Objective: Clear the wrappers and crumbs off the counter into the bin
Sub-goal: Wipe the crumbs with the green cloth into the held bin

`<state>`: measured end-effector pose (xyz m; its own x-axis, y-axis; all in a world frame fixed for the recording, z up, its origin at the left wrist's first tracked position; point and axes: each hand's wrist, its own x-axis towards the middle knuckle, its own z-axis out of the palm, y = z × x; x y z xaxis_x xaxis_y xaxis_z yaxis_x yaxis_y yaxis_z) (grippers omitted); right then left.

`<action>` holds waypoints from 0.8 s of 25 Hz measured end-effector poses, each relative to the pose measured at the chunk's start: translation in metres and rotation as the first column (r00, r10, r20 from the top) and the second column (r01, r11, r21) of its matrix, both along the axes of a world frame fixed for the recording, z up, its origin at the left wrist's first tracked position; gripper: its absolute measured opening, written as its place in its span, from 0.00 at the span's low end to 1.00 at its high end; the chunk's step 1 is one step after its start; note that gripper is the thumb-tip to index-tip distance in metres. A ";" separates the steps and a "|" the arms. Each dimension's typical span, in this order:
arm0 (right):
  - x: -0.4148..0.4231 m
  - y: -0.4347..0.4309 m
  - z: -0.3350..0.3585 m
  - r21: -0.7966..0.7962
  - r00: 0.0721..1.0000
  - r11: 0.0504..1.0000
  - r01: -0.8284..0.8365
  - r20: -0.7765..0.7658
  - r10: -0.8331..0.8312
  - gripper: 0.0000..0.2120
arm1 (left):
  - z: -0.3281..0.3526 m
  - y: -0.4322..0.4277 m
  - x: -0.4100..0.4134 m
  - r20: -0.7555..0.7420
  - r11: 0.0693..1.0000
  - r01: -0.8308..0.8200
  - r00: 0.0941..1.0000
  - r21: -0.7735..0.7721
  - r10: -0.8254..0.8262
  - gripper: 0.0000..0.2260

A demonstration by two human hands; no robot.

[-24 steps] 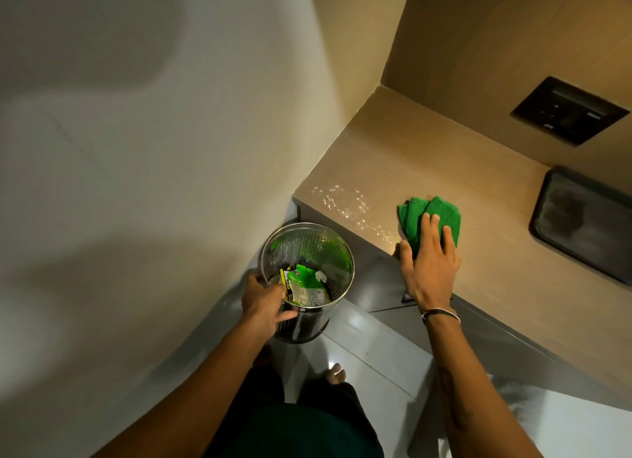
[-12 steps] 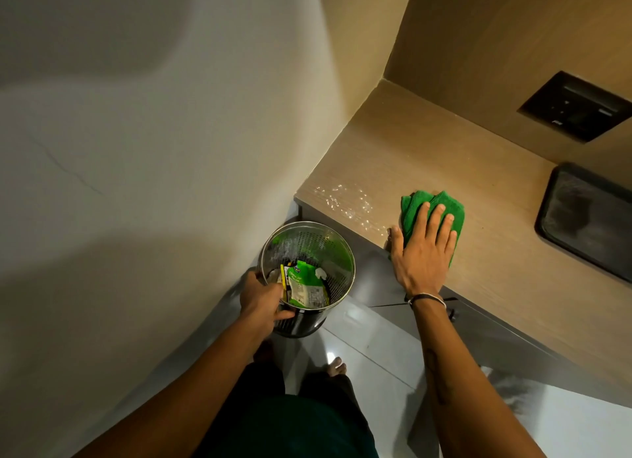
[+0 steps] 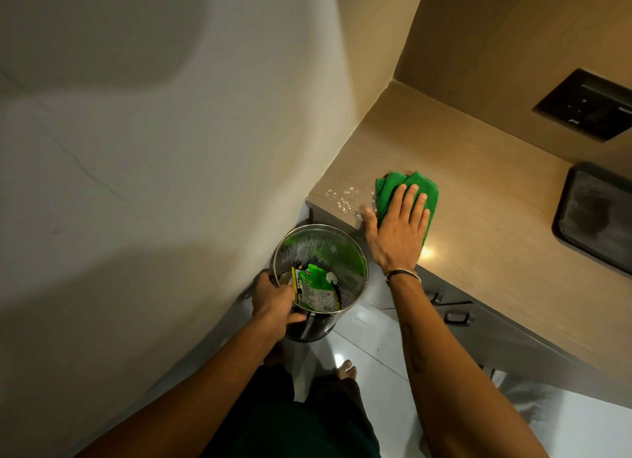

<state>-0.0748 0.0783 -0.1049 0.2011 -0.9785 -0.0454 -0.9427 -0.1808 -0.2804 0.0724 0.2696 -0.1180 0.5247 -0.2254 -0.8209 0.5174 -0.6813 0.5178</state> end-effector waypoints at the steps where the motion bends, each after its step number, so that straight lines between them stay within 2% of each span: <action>1: 0.011 -0.002 0.001 0.011 1.000 1.000 -0.016 0.007 0.016 0.43 | 0.001 0.001 0.000 -0.004 1.000 -0.002 1.000 -0.007 0.002 0.22; 5: 0.050 -0.001 0.002 0.008 0.987 0.987 -0.159 0.010 0.159 0.43 | 0.004 0.001 0.001 -0.012 0.999 0.008 1.000 -0.031 -0.008 0.24; 9: 0.056 -0.002 -0.002 -0.020 0.926 0.927 -0.374 -0.059 0.372 0.43 | 0.004 -0.001 0.004 -0.023 0.999 0.020 1.000 -0.025 -0.020 0.28; 14: 0.045 -0.004 -0.010 -0.106 0.825 0.818 -0.565 -0.090 0.558 0.34 | 0.008 0.000 0.004 0.000 0.999 0.017 1.000 -0.045 -0.017 0.23; 17: 0.037 0.004 -0.009 -0.091 0.744 0.739 -0.668 -0.060 0.665 0.34 | 0.013 0.001 0.001 0.008 0.999 0.029 1.000 -0.024 -0.029 0.25; 20: 0.028 0.023 0.001 -0.078 0.685 0.692 -0.718 0.096 0.722 0.37 | 0.018 -0.002 -0.001 0.027 0.999 0.047 0.999 -0.013 -0.047 0.25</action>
